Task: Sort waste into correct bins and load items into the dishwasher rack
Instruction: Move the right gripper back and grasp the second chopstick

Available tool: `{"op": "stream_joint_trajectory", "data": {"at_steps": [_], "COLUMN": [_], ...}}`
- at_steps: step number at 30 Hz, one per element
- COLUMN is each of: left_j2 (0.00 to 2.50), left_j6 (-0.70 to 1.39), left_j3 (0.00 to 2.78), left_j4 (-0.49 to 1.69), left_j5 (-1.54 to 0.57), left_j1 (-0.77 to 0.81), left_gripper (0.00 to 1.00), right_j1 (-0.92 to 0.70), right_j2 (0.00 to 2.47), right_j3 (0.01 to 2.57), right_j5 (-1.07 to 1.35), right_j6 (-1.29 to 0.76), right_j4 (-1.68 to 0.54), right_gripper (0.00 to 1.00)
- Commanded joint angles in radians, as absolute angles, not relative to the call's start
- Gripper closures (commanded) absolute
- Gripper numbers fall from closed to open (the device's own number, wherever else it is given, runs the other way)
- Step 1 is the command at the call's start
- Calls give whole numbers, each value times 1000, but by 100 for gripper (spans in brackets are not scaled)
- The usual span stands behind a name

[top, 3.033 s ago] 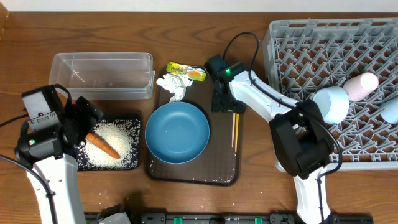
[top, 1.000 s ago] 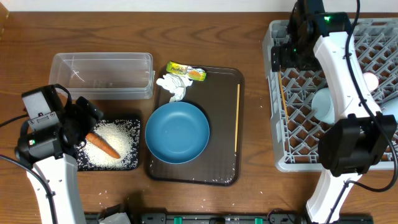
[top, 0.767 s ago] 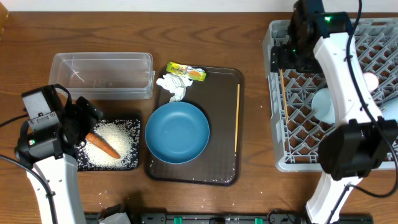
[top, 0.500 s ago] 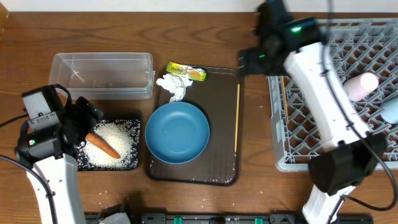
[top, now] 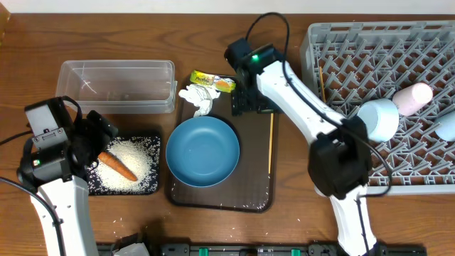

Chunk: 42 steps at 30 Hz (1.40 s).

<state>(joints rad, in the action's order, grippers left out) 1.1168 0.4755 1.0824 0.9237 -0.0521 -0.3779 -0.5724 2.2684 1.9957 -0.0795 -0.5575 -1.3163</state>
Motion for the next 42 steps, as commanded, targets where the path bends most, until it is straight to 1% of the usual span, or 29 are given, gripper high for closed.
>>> {"op": "stream_joint_trajectory", "data": {"at_steps": [1, 6, 25, 32, 42], "left_j2": [1119, 1119, 1119, 1119, 1119], "left_j6": [481, 481, 481, 481, 481], "left_j3": [1094, 1095, 1095, 1095, 1094], "left_j4": [927, 927, 927, 927, 927], "left_j5": [-40, -40, -40, -40, -40], "left_j1": [-383, -383, -383, -383, -383], "left_gripper": [3, 3, 3, 3, 3], "right_j1": [-564, -562, -528, -523, -523], "right_j2": [2323, 2368, 2370, 2370, 2370], "right_j3": [1996, 1996, 1993, 1993, 1977], "right_j5": [-93, -71, -20, -14, -10], "right_j6": [-590, -581, -568, -530, -530], "right_j4": [-1323, -1314, -1282, -1267, -1261], "right_gripper": [8, 9, 13, 12, 12]}}
